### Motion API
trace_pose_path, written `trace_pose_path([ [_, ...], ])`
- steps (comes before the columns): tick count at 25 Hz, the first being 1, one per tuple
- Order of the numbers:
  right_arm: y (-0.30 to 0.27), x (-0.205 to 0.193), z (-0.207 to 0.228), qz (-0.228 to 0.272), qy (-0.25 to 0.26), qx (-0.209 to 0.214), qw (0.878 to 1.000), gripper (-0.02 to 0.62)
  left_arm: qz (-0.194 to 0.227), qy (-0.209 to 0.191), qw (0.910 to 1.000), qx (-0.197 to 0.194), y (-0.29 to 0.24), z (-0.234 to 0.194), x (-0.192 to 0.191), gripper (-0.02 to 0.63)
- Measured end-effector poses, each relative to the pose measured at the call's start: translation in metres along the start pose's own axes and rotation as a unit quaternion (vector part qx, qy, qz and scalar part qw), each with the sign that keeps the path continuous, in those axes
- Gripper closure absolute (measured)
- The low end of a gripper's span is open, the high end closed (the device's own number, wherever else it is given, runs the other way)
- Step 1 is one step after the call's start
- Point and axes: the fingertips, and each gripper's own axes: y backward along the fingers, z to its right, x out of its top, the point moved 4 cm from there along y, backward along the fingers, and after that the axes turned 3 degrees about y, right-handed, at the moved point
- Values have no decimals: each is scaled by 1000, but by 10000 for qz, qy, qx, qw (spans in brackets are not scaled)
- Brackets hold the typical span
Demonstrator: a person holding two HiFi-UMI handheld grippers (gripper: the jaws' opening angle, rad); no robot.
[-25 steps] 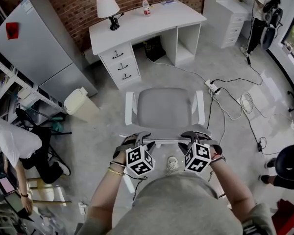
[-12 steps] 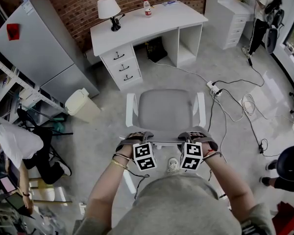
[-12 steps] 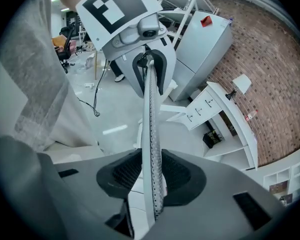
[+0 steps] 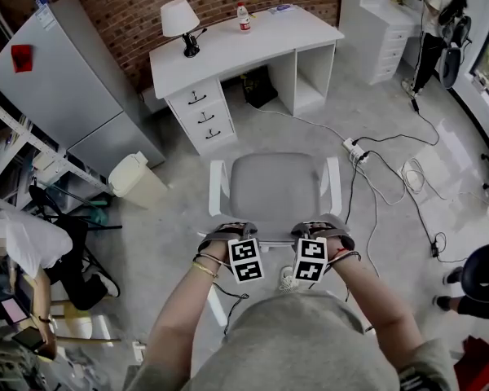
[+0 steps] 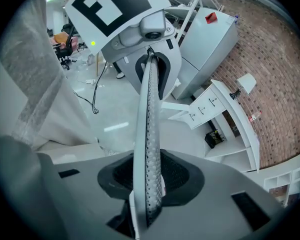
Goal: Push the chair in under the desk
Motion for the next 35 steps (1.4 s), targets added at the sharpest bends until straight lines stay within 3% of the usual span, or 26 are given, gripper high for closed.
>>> trace_pose_path([
  [13,-7,-3,-3,-76,306,-86,9995,565,-228,-269,9993,84,-7,3,0,566],
  [35,-11,-7,9,-71,438,-99,9990,575,-324,-185,9992,136,-14,-10,2,568],
])
